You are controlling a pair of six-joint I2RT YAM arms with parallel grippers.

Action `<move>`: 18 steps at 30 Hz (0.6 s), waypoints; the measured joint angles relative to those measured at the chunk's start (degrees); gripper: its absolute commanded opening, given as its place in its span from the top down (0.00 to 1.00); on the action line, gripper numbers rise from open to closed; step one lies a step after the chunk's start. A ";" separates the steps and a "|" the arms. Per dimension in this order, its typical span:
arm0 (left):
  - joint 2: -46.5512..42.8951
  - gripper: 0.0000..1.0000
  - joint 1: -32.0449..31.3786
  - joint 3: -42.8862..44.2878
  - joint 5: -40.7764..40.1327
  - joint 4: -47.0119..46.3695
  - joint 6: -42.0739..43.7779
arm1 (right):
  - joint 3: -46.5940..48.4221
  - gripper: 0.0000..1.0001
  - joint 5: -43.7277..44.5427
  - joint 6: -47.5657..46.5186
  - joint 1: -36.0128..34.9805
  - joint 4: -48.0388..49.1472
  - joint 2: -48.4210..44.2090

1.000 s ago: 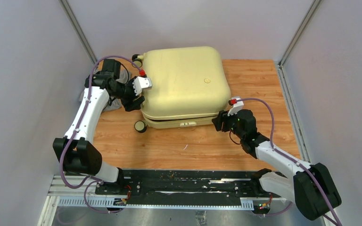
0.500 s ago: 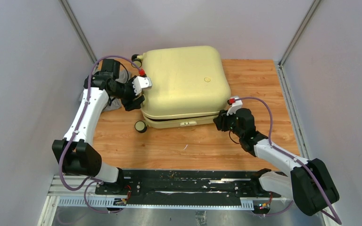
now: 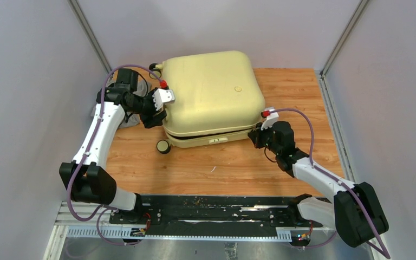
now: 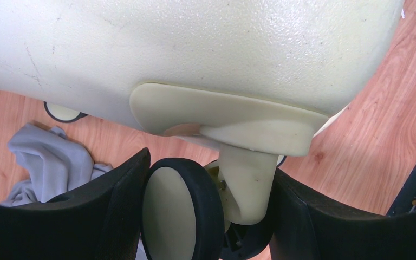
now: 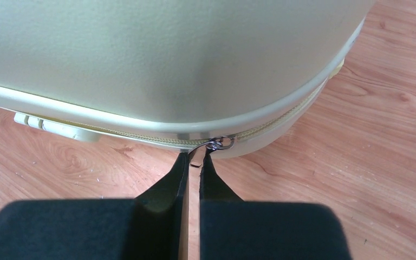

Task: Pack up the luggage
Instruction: Zip the luggage at the center of the board.

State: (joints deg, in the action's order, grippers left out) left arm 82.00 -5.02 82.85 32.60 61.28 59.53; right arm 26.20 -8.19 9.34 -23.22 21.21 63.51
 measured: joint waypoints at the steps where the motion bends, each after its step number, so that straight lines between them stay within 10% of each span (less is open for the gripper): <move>1: 0.00 1.00 0.00 0.00 0.00 0.00 0.00 | 0.04 1.00 0.00 -0.17 0.04 -0.15 -0.04; 18: -0.09 1.00 -0.17 -0.35 0.13 -0.07 -1.05 | 1.51 1.00 -1.73 -1.51 -3.89 -2.03 0.28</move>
State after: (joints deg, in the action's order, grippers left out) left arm 81.91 -5.19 82.50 32.73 61.21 58.48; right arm 27.70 -9.91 7.84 -27.11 19.18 63.79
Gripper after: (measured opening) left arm 0.670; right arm 0.038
